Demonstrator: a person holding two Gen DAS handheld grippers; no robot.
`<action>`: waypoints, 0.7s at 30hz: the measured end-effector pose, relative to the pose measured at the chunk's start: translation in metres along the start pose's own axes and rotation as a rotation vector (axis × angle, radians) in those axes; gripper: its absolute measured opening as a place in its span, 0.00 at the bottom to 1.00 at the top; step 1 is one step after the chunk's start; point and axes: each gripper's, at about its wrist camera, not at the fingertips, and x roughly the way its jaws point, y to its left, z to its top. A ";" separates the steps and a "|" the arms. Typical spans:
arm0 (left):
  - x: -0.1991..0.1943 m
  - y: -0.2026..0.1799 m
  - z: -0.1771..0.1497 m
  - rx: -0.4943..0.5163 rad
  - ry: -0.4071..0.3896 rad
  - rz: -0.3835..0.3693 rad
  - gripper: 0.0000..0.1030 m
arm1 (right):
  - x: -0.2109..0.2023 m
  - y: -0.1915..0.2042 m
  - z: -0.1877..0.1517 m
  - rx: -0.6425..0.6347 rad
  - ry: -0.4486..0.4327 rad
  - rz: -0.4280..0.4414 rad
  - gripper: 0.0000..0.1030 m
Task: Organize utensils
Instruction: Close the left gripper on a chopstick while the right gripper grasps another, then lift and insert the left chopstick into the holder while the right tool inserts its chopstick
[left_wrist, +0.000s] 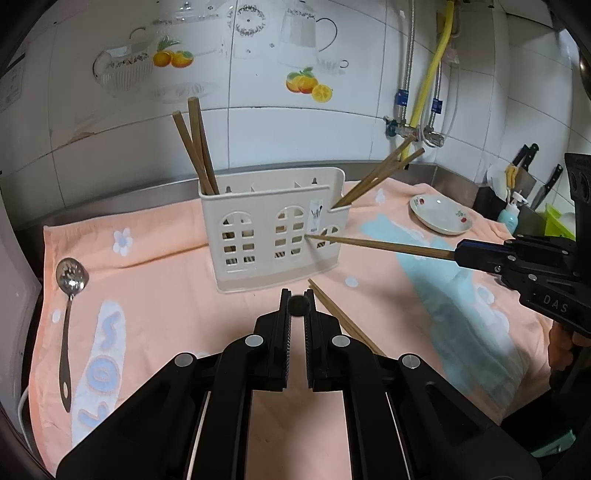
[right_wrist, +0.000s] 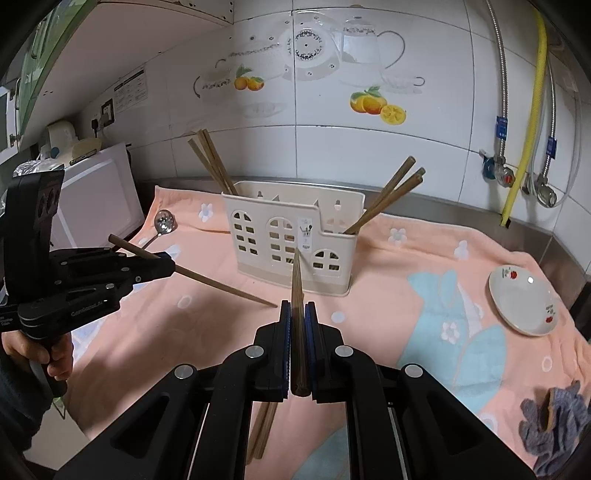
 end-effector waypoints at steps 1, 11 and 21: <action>0.000 0.000 0.002 0.002 -0.001 0.000 0.05 | -0.001 0.000 0.002 -0.001 -0.005 -0.004 0.07; -0.010 -0.002 0.031 0.038 -0.054 0.012 0.05 | -0.015 -0.008 0.036 0.001 -0.084 -0.007 0.07; -0.044 -0.006 0.093 0.078 -0.193 0.016 0.05 | -0.038 -0.018 0.094 -0.014 -0.166 0.014 0.07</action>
